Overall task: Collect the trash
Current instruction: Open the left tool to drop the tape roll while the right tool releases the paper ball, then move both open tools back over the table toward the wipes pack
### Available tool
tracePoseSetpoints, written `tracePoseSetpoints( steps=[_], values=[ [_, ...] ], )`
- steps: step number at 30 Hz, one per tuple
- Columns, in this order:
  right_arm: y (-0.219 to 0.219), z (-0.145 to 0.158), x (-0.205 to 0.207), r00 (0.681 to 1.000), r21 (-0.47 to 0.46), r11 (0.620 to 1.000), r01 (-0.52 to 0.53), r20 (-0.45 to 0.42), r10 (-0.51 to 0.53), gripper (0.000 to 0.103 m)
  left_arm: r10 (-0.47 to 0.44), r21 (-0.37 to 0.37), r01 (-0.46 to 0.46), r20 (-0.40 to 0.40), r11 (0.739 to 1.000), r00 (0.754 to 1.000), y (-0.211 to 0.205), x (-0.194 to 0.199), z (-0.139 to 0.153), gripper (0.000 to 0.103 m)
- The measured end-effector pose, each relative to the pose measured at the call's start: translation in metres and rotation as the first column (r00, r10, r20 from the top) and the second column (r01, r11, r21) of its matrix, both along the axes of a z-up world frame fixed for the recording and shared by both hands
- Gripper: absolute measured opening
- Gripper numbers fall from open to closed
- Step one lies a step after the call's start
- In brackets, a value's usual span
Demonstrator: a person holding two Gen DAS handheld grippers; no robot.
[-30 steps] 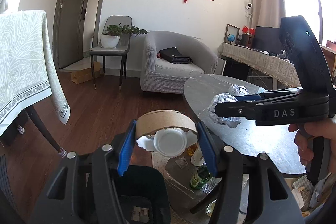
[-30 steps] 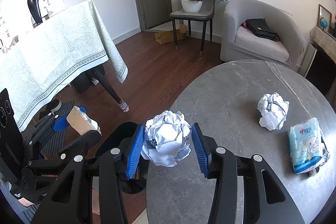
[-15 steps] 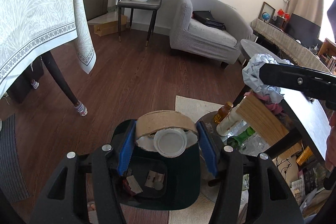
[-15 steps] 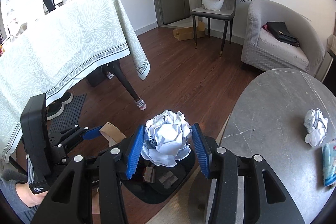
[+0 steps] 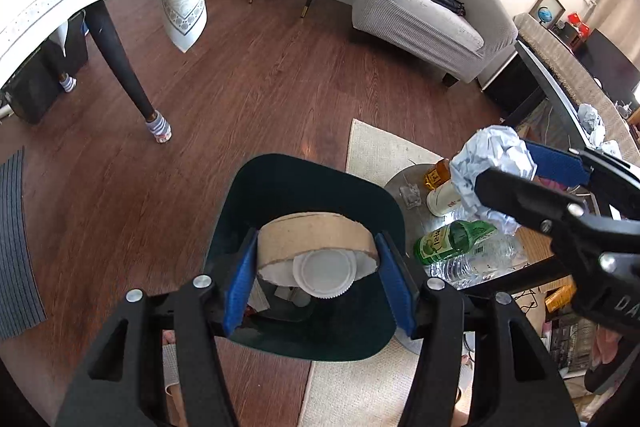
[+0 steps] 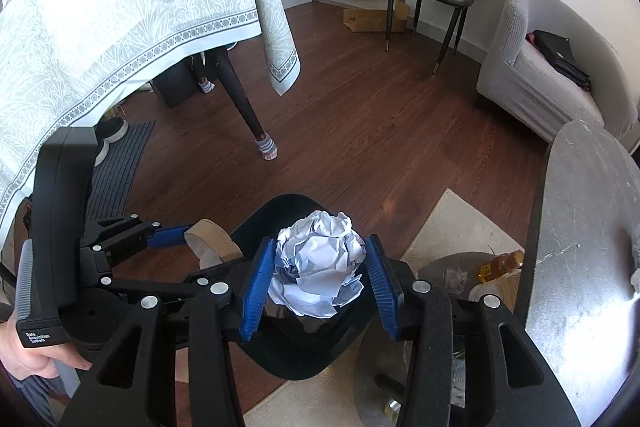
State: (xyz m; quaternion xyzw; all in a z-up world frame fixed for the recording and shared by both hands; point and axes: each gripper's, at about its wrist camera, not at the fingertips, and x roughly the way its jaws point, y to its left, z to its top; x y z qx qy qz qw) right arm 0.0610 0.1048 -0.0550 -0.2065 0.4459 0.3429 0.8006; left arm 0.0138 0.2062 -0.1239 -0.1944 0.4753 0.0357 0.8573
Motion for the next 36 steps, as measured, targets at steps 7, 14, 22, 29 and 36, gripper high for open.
tracePoseSetpoints(
  steps=[7,14,22,29,36],
  values=[
    [0.015,-0.030,0.005,0.999,-0.074,0.997,-0.005,-0.053,0.002,0.047,0.029,0.027,-0.028,-0.010,0.999,1.000,0.014,-0.007,0.003,0.069],
    [0.015,-0.037,0.008,0.997,-0.044,0.999,0.024,-0.074,-0.027,0.047,0.079,0.037,-0.079,0.015,0.996,0.997,0.034,-0.018,0.012,0.068],
    [0.025,-0.066,0.009,0.991,-0.092,0.996,0.018,-0.132,-0.030,0.047,0.104,0.021,-0.107,0.093,0.994,0.990,0.052,-0.024,0.040,0.058],
    [0.032,-0.090,0.003,0.984,-0.134,0.991,0.001,-0.174,-0.025,0.048,0.150,-0.040,-0.144,0.208,0.989,0.967,0.060,-0.031,0.083,0.046],
    [0.032,-0.113,0.001,0.978,-0.196,0.981,-0.004,-0.205,-0.037,0.066,0.150,-0.078,-0.133,0.281,0.988,0.948,0.059,-0.034,0.116,0.035]
  ],
)
